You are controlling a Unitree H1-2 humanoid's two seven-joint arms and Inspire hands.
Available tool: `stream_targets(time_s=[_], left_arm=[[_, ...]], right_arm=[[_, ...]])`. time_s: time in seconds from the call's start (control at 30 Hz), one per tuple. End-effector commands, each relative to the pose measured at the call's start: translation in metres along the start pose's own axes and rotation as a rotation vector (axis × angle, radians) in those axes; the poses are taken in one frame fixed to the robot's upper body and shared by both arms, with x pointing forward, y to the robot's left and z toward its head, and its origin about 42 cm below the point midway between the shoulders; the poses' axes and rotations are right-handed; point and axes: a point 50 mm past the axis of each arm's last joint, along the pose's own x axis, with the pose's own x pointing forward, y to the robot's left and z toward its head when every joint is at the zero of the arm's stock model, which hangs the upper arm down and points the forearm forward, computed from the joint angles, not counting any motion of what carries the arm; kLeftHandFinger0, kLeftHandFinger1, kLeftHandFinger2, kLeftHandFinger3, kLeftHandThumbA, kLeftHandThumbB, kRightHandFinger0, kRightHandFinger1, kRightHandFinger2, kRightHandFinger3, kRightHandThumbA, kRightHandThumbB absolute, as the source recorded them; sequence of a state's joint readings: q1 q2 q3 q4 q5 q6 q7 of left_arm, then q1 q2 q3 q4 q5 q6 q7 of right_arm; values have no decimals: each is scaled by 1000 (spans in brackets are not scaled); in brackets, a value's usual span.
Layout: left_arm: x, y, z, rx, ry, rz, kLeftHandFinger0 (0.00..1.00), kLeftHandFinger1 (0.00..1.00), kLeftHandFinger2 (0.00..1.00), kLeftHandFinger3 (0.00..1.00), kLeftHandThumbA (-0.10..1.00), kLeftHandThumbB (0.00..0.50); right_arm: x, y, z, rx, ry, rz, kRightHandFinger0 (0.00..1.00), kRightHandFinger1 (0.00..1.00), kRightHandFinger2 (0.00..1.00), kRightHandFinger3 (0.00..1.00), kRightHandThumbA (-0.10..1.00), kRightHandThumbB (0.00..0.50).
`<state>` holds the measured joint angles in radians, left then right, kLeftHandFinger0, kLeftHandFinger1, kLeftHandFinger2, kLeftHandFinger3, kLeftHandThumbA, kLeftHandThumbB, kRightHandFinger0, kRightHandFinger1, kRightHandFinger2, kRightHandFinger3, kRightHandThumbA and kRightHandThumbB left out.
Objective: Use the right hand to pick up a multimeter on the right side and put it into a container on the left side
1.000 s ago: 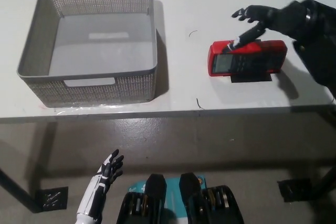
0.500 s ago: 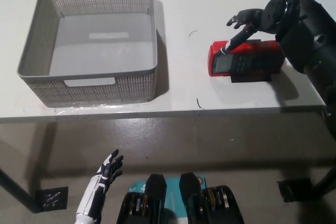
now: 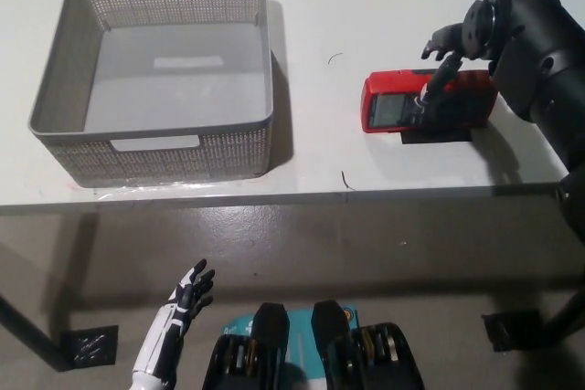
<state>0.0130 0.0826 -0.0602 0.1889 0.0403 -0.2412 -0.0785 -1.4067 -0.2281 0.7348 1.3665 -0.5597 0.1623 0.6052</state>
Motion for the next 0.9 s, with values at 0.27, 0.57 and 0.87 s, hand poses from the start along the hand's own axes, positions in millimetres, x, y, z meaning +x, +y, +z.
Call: stream_targets(time_s=[0.27, 0.57, 0.87], left_arm=[[10, -1, 10, 13, -77, -47, 1000, 1000, 1000, 1000, 1000, 396], [17, -6, 15, 23, -105, -82, 1000, 1000, 1000, 1000, 1000, 406], [19, -4, 17, 44, -118, -96, 1000, 1000, 1000, 1000, 1000, 398]], right_arm=[[6, 5, 0, -19, 11, -62, 1000, 1000, 1000, 1000, 769, 500], [26, 45, 0, 35, -17, -54, 1000, 1000, 1000, 1000, 741, 500], [46, 88, -7, 111, -147, -451, 258, 293, 330, 431, -34, 178]])
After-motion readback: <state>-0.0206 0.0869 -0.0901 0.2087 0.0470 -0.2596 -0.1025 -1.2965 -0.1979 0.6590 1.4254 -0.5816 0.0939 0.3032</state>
